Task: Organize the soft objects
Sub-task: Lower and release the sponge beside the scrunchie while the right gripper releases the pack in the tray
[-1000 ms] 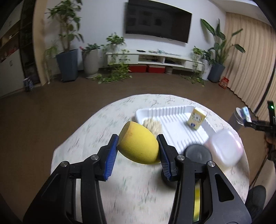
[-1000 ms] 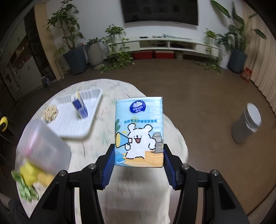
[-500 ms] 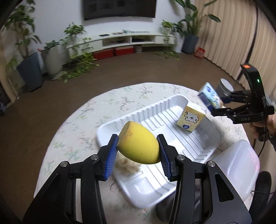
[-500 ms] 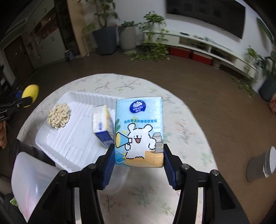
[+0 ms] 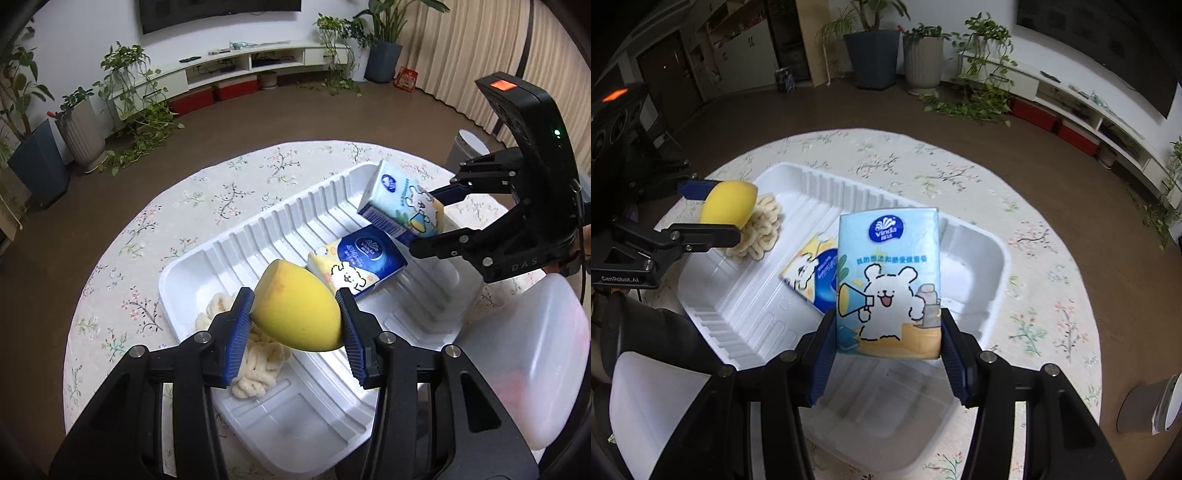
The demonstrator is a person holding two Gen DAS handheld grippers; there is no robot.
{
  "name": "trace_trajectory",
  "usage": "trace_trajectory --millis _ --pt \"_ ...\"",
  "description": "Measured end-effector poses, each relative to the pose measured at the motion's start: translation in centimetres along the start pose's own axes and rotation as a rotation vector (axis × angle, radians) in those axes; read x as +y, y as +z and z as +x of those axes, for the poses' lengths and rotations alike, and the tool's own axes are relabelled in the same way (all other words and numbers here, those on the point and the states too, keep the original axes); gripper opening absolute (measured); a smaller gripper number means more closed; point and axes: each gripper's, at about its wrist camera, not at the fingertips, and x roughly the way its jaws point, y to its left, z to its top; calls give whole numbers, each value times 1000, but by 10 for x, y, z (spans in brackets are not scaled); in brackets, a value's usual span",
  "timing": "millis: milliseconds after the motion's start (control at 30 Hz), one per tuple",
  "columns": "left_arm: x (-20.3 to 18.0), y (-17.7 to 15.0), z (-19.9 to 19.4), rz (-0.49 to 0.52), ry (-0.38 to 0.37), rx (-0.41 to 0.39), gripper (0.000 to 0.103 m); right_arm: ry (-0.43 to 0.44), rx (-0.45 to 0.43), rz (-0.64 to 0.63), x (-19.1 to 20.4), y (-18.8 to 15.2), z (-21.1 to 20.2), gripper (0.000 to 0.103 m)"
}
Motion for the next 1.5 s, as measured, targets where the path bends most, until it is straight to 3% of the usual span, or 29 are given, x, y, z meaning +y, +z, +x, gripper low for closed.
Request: trace_trajectory --millis 400,967,1100,1367,1500 --pt "-8 1 35 43 30 92 43 -21 60 66 -22 -1 21 55" --pt "-2 -1 53 20 63 121 49 -30 96 60 -16 5 36 55" --pt "-3 0 53 12 72 122 62 -54 101 53 -14 8 39 57" --pt "-2 1 48 -9 92 101 73 -79 98 44 -13 8 38 58" --pt "6 5 34 -44 93 56 91 -85 67 34 -13 9 28 73"
